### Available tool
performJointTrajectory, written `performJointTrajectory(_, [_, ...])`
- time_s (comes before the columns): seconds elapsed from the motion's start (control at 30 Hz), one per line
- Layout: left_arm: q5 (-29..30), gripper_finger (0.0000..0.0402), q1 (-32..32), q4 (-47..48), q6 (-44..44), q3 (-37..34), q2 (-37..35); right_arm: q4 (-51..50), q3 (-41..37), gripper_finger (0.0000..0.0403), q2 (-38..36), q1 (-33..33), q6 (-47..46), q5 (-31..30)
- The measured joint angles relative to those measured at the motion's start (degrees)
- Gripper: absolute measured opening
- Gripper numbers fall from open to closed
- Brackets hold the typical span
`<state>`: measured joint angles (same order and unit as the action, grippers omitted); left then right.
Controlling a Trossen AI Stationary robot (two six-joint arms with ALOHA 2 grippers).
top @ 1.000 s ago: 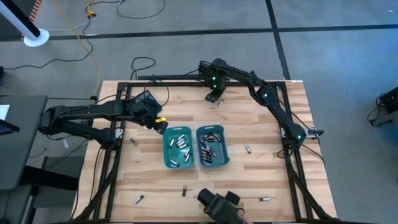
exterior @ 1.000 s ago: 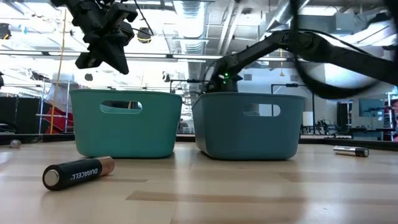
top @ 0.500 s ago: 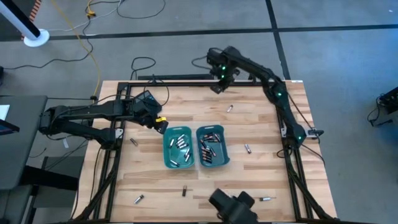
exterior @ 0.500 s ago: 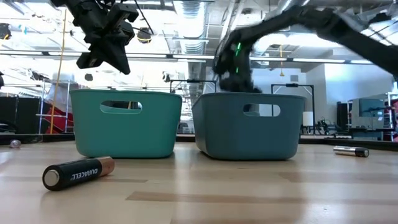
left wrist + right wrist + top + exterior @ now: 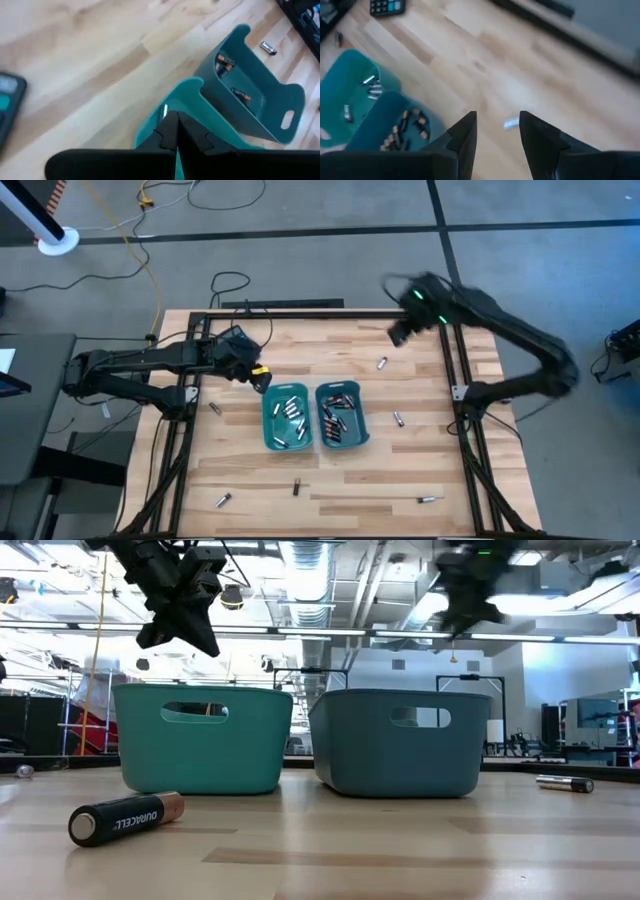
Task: Sort batteries
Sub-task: Put the silver battery into the green bin
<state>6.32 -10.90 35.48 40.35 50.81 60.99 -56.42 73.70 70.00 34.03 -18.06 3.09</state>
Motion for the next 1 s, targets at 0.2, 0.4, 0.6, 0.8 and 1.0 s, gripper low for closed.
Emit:
performJointTrajectory(0.2, [5.7,0.0,-1.1,-4.8,-8.1,0.0,0.0,9.7,-23.2,0.0166,-20.7,-2.2,-14.6,0.0])
performJointTrajectory(0.4, [6.1,0.0,-4.3,-11.6,-13.9,0.0,0.0,21.0,-36.8,0.0166,-27.3,-1.3,-20.1,-2.1])
performJointTrajectory(0.6, [6.1,0.0,-6.7,-12.6,-17.1,0.0,0.0,12.7,-38.5,0.0166,-20.5,-1.9,-30.5,-9.1])
performJointTrajectory(0.8, [6.9,0.0,-9.7,-13.5,-19.9,0.0,0.0,10.8,-38.5,0.0166,-12.0,-4.2,-40.8,-10.7])
performJointTrajectory(1.0, [7.2,0.0,-13.2,-15.5,-24.8,0.0,1.1,12.8,-38.4,0.0166,-4.7,-7.2,-48.0,-10.7])
